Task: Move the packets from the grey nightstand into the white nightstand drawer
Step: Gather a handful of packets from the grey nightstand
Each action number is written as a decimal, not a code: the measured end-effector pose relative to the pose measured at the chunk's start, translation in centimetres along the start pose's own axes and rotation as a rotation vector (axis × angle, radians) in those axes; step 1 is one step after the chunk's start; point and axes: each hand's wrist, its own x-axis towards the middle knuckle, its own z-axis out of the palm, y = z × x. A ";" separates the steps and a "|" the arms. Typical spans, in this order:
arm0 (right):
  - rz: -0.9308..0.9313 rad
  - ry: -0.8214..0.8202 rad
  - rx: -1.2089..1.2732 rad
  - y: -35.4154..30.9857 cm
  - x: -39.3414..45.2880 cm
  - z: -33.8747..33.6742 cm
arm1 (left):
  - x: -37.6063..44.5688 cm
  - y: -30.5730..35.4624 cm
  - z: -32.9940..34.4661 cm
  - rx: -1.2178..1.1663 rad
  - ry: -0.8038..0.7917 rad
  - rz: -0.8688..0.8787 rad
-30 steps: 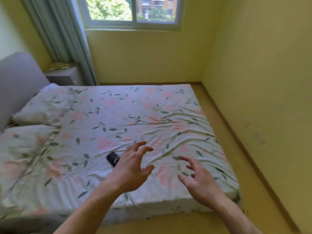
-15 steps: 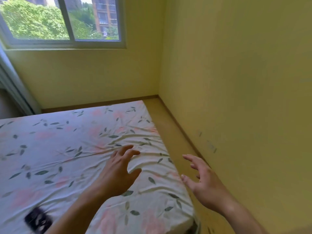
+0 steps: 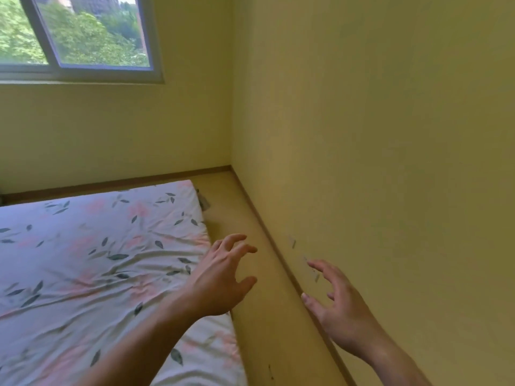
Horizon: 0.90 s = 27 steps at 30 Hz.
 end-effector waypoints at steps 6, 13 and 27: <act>-0.123 -0.083 -0.045 5.2 11.8 -8.6 | 10.7 3.8 2.4 0.050 0.064 -0.141; -0.319 -0.267 -0.073 4.7 25.3 -13.2 | 15.3 5.0 1.4 0.068 0.160 -0.361; -0.714 -0.618 -0.048 -9.6 50.5 -0.2 | 19.9 -9.6 -7.1 0.060 0.546 -0.826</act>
